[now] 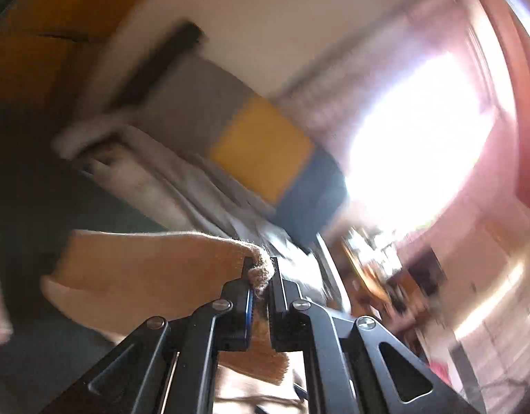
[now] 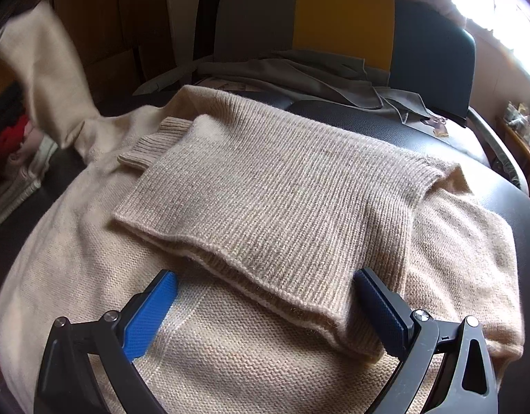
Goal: Fold clothes
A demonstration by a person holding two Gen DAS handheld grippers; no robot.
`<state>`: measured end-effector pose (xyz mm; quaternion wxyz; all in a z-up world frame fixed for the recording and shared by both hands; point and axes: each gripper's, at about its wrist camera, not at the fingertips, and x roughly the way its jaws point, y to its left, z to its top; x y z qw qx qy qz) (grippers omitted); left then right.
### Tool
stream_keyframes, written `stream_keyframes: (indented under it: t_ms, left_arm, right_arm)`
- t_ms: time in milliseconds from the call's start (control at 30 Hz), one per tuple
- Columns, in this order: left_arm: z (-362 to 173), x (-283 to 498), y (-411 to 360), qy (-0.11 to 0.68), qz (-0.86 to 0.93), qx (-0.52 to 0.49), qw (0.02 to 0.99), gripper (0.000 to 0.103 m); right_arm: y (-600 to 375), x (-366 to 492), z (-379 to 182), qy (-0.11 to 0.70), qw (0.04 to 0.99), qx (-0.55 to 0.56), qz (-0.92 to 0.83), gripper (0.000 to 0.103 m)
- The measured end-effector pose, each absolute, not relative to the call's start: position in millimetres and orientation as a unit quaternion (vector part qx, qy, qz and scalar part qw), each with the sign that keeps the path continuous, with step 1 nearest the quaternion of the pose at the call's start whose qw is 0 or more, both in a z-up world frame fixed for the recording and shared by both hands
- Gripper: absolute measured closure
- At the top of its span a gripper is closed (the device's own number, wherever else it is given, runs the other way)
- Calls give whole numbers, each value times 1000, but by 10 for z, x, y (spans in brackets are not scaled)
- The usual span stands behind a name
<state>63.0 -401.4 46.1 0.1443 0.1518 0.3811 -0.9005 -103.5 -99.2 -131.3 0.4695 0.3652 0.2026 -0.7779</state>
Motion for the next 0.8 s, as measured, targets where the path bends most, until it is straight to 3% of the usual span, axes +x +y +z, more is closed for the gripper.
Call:
stream_keyframes:
  t_ms: [100,333,367,400,800]
  left_arm:
    - [224,-47,-3713,362,-903,211,96,98]
    - [-837,-802,-3586,374,-864,332,62,95]
    - [-895,-763,-3572,379,-860,335,63,84]
    - [-925,-682,-3558,386,-858,334,66,80]
    - [-1283,654,-3625,413,-850,300,129,71]
  right_arm:
    - [-986,-1067,-1318,198,472,366,-777,0]
    - [-966,-1102,-1309,186,478,369,-775,0]
    - [-956,-1106,-1306,184,479,369,-775,0]
    - [-946,-1111,-1304,182,479,369,-775,0]
    - [-791,-1191,-952,124,503,372,-770,0]
